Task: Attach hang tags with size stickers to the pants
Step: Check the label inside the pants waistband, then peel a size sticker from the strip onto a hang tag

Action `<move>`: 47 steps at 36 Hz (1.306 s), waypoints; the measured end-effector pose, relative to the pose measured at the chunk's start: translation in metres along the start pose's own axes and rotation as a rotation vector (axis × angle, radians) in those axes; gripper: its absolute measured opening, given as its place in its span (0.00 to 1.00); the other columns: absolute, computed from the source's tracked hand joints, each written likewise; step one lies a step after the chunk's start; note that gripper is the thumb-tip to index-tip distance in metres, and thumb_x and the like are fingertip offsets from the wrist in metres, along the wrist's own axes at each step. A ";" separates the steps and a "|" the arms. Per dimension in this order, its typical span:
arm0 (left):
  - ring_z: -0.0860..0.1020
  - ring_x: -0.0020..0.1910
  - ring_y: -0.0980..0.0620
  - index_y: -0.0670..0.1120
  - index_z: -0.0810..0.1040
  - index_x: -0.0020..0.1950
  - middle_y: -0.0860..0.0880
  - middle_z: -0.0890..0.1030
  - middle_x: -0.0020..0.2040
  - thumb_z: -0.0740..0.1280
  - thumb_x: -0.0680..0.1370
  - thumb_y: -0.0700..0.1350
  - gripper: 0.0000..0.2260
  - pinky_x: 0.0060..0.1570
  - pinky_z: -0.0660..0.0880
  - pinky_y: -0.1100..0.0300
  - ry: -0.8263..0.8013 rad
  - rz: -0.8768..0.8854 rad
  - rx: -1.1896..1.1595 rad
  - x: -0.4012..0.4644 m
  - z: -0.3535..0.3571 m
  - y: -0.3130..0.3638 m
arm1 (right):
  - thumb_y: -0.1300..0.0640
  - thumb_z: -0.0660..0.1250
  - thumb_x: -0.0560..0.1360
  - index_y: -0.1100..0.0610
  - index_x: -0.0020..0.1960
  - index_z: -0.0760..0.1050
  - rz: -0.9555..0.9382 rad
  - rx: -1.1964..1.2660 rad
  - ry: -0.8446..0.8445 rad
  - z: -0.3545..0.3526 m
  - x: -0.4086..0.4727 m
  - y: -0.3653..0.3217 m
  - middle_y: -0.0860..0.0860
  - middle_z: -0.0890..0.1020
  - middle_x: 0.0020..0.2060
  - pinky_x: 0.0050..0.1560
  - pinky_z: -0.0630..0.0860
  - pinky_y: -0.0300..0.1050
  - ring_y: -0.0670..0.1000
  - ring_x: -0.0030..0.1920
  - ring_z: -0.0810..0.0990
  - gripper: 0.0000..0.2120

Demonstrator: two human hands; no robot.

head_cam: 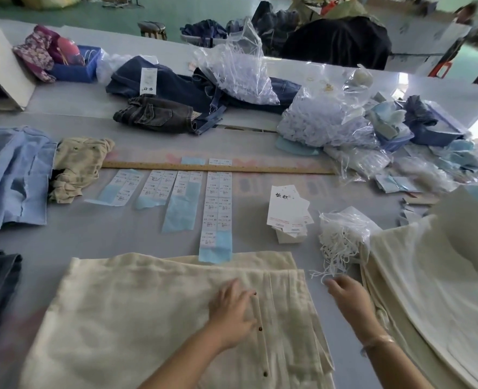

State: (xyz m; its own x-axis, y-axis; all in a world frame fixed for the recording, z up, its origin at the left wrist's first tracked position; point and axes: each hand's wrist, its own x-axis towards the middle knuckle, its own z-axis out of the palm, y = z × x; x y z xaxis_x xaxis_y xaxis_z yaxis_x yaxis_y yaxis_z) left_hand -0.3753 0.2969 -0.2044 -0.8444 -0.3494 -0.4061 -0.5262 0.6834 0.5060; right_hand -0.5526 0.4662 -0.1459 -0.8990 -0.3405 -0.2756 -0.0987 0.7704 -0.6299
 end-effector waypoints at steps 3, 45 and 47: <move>0.27 0.73 0.48 0.57 0.40 0.77 0.50 0.28 0.75 0.62 0.75 0.61 0.40 0.70 0.33 0.41 -0.064 -0.037 0.172 0.019 0.006 -0.027 | 0.60 0.65 0.76 0.58 0.53 0.80 -0.295 -0.168 -0.015 0.019 0.033 -0.037 0.51 0.81 0.48 0.49 0.71 0.38 0.49 0.46 0.79 0.08; 0.79 0.52 0.42 0.47 0.80 0.47 0.43 0.82 0.49 0.63 0.78 0.42 0.06 0.45 0.70 0.57 0.435 -0.390 -0.610 0.029 -0.068 -0.103 | 0.55 0.63 0.76 0.51 0.52 0.81 -0.913 -0.116 -0.249 0.150 0.013 -0.134 0.49 0.85 0.48 0.48 0.74 0.44 0.52 0.47 0.82 0.09; 0.78 0.55 0.46 0.50 0.79 0.47 0.49 0.80 0.52 0.64 0.76 0.41 0.07 0.48 0.70 0.60 0.373 -0.231 -0.427 0.024 -0.061 -0.108 | 0.56 0.63 0.77 0.53 0.61 0.78 -0.822 -0.260 -0.268 0.159 0.040 -0.142 0.50 0.80 0.59 0.57 0.71 0.44 0.53 0.59 0.78 0.14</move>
State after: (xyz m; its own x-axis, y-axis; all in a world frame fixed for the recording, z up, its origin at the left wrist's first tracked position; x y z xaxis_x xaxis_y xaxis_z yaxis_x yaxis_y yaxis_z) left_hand -0.3446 0.1753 -0.2224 -0.6416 -0.7113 -0.2870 -0.6285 0.2731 0.7283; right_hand -0.5067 0.2572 -0.1832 -0.3755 -0.9268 0.0086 -0.7888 0.3147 -0.5279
